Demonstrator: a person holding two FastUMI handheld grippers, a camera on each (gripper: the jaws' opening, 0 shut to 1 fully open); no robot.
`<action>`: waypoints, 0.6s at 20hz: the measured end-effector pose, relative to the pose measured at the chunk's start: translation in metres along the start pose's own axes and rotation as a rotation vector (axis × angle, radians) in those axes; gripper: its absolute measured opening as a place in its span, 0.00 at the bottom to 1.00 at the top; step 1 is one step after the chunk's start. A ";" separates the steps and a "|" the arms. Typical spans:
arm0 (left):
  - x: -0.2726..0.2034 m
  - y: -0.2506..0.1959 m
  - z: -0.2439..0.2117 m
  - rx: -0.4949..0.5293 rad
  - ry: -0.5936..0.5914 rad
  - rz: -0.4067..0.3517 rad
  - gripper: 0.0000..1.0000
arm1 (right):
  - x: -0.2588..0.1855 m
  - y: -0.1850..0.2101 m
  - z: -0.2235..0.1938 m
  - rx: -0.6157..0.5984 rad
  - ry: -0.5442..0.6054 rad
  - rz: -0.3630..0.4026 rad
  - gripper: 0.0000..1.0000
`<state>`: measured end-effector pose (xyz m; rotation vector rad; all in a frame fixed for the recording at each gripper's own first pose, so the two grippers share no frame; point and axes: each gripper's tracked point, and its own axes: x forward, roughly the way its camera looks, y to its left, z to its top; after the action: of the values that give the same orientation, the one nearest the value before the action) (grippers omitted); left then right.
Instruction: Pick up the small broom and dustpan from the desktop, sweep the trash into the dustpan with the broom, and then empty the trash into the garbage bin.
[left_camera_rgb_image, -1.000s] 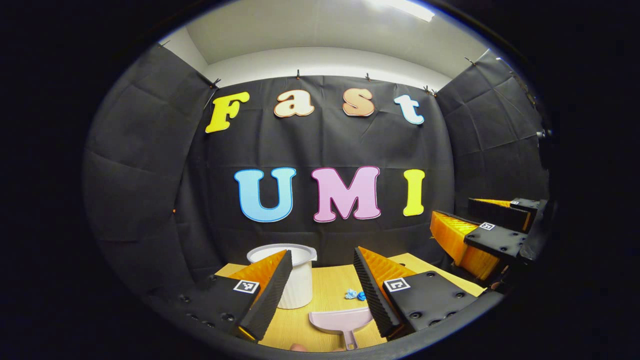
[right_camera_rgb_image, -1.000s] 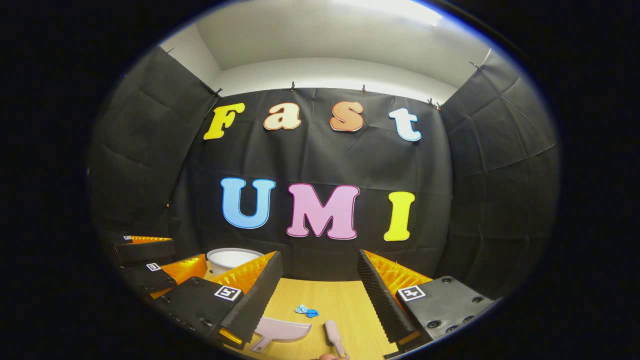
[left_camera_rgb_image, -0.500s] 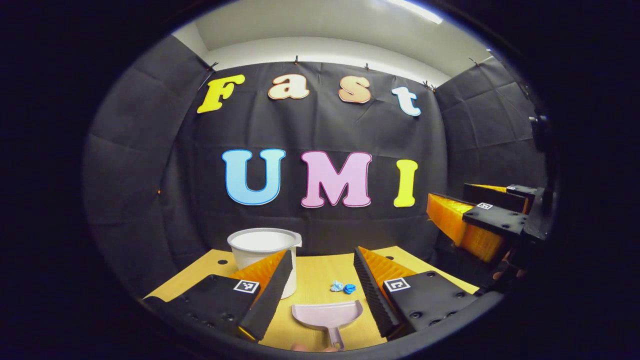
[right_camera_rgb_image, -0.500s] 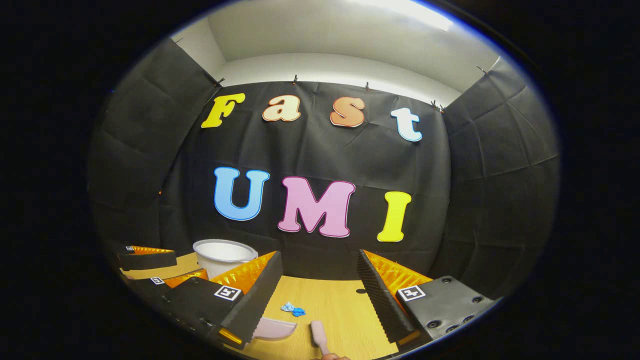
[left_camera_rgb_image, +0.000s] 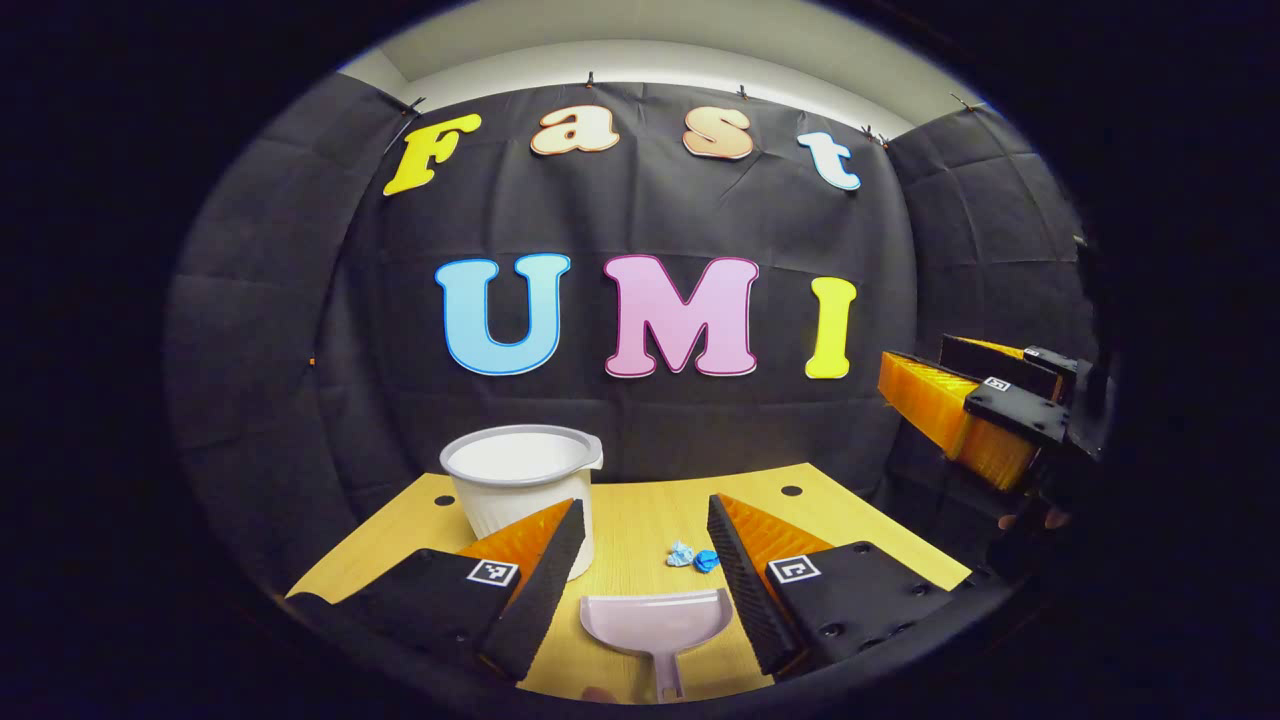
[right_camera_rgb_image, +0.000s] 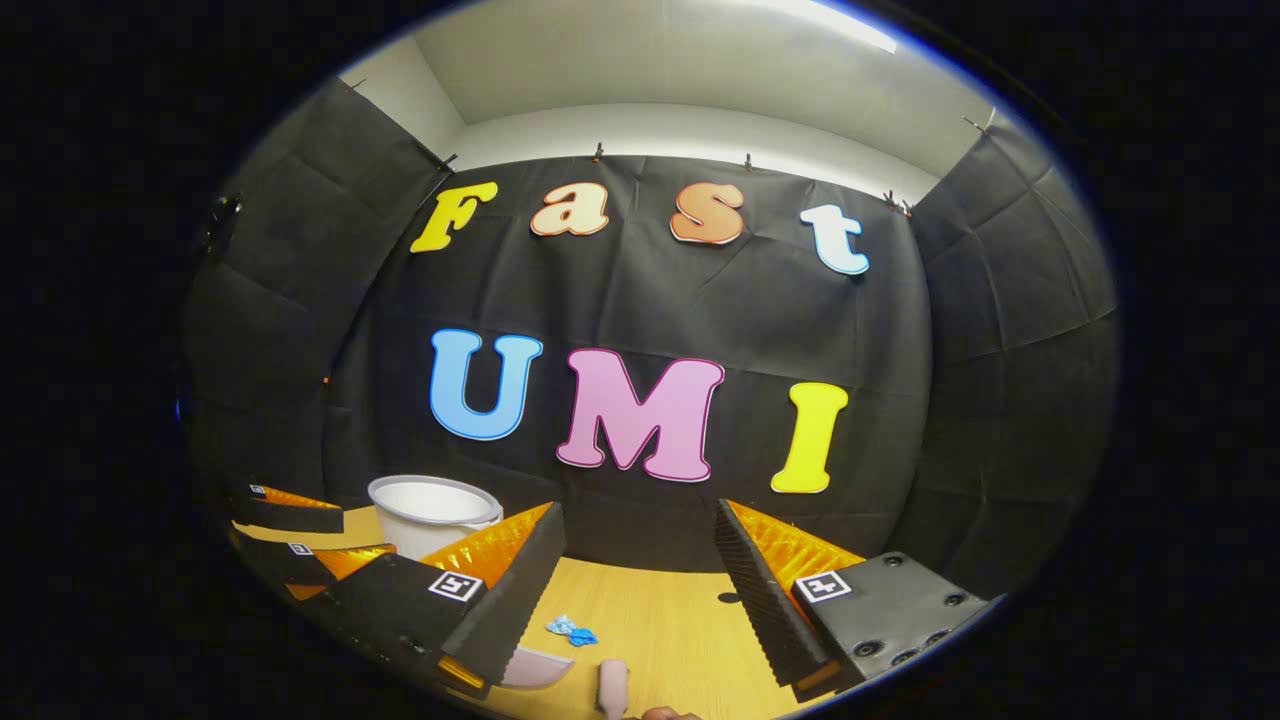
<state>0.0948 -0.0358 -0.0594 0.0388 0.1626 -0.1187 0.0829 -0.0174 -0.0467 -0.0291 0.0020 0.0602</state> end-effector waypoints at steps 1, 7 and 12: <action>0.006 -0.008 -0.010 -0.010 0.026 -0.026 0.73 | 0.004 -0.007 -0.008 0.009 0.013 -0.001 0.97; 0.036 -0.023 -0.124 -0.063 0.343 0.000 0.74 | 0.033 -0.037 -0.050 0.024 0.063 0.010 0.97; 0.028 -0.032 -0.218 -0.148 0.739 0.035 0.76 | 0.054 -0.049 -0.086 -0.060 0.095 0.049 0.97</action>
<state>0.0838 -0.0599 -0.2801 -0.0640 0.9073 -0.0528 0.1392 -0.0657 -0.1311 -0.0915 0.0957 0.1078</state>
